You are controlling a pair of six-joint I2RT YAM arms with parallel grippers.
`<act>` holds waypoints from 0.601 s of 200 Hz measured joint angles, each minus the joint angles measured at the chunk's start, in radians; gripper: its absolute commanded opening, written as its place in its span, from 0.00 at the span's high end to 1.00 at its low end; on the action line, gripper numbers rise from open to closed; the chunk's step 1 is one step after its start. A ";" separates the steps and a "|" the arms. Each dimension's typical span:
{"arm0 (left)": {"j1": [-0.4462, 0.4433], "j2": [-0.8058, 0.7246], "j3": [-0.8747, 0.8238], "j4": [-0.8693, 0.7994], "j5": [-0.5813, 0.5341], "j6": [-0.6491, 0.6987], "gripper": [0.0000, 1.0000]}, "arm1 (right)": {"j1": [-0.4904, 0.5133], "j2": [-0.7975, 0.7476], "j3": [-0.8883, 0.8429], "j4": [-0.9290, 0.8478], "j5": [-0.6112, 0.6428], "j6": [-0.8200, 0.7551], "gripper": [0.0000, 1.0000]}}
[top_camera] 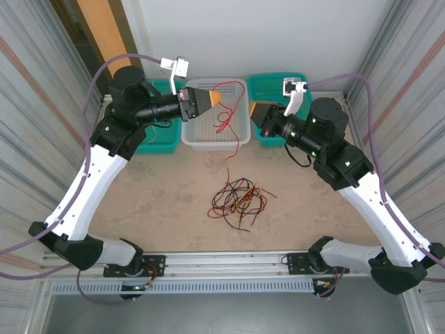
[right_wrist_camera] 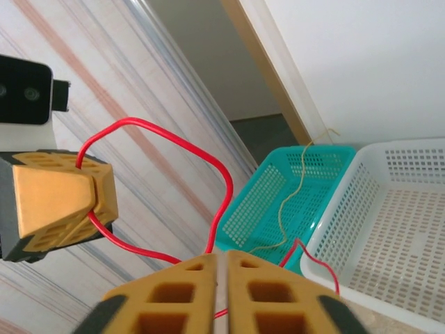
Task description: Untangle the cables
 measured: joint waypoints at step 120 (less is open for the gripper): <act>0.001 -0.010 -0.015 0.000 0.005 0.000 1.00 | 0.000 0.150 0.071 -0.013 -0.022 0.002 1.00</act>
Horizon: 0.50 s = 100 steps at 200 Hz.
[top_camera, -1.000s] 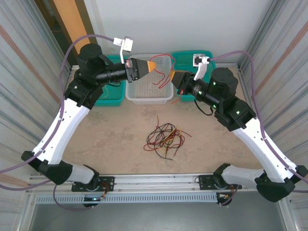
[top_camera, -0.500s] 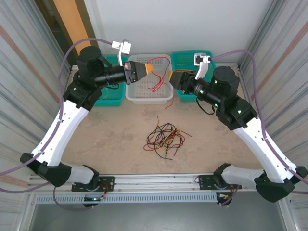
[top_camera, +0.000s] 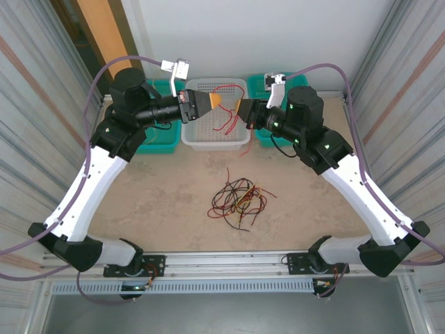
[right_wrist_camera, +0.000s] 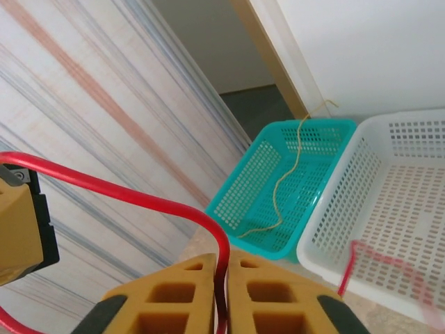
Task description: Untangle the cables
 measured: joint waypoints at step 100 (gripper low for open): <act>0.010 -0.033 -0.138 -0.134 -0.143 0.163 0.27 | -0.197 -0.030 0.050 -0.133 0.010 -0.006 1.00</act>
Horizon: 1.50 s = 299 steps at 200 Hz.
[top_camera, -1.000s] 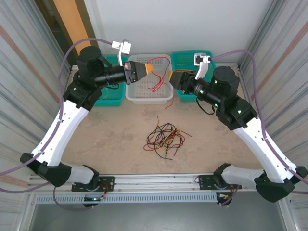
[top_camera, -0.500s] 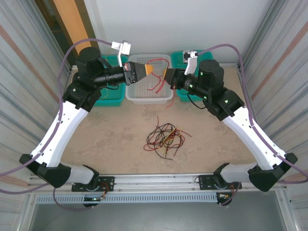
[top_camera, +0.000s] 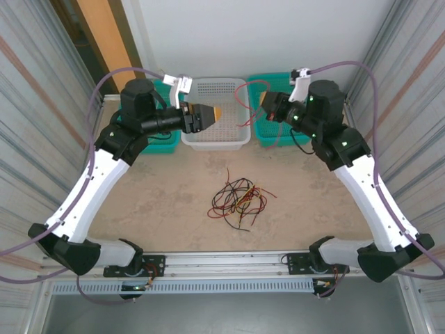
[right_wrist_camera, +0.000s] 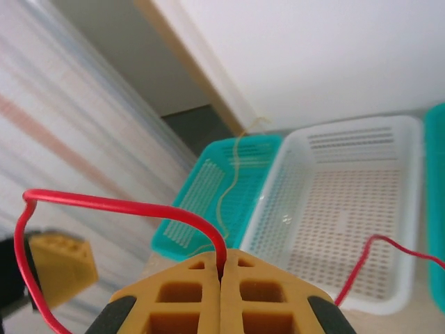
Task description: Untangle the cables
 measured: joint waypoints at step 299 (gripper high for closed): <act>-0.382 0.304 -0.304 -0.332 -0.218 0.249 0.41 | -0.114 -0.240 -0.467 -0.207 0.045 0.039 0.40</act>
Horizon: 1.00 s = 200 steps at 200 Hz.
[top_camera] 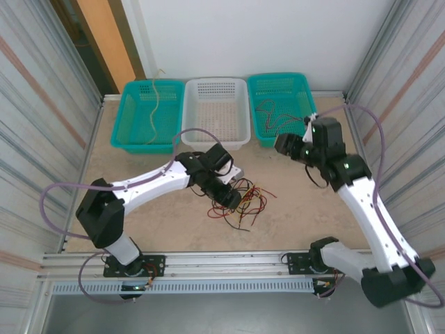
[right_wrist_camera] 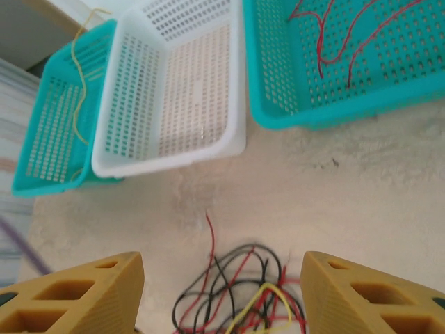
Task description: Untangle the cables
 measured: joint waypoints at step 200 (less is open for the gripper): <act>0.020 0.209 0.137 0.019 0.006 -0.050 0.87 | 0.129 -0.020 -0.232 0.032 0.032 0.196 0.41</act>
